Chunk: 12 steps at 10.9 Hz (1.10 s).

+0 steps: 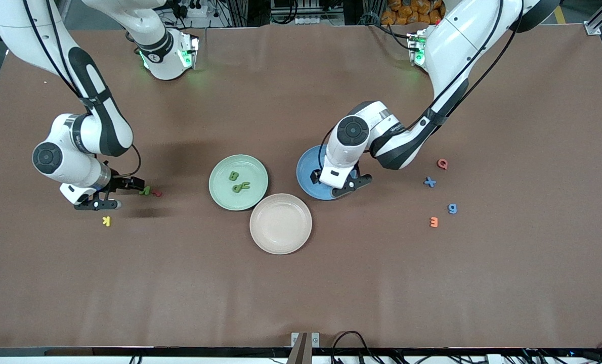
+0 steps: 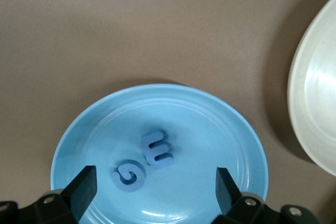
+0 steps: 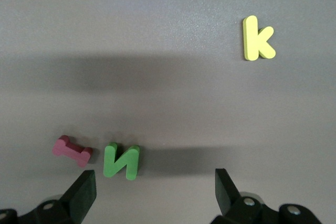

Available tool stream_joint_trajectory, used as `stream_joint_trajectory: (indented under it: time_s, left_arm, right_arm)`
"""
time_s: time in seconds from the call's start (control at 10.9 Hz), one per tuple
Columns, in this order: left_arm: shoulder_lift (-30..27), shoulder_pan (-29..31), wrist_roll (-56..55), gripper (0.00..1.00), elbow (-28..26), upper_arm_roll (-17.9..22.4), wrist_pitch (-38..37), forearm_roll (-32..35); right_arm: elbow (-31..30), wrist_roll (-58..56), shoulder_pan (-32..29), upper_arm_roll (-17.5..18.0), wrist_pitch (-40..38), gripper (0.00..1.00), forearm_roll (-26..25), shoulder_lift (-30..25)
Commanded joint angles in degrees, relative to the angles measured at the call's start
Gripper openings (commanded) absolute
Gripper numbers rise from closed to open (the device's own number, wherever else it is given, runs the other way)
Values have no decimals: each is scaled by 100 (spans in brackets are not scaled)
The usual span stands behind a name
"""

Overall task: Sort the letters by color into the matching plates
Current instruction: 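Release the p on the green plate while the left gripper drops the E, then move the right gripper to the green N while the left gripper reaches the blue 6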

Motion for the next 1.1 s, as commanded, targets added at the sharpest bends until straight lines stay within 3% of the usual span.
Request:
stream_joint_trajectory:
  time_s: [0.0, 0.46, 0.82, 1.01]
  left_arm:
    - [-164, 146, 401, 100, 54, 106, -26, 236]
    - [-682, 954, 2764, 100, -7, 115, -623, 272]
    - [-1078, 1560, 4100, 100, -262, 80, -940, 272]
    - [-1255, 1981, 4419, 100, -438, -121, -932, 272]
  right_arm:
    - [-164, 31, -79, 83, 56, 100, 462, -123]
    - [-199, 40, -53, 74, 362, 100, 571, 70]
    - [-199, 40, -44, 74, 557, 100, 571, 228]
    - [-199, 31, -9, 66, 644, 100, 562, 272]
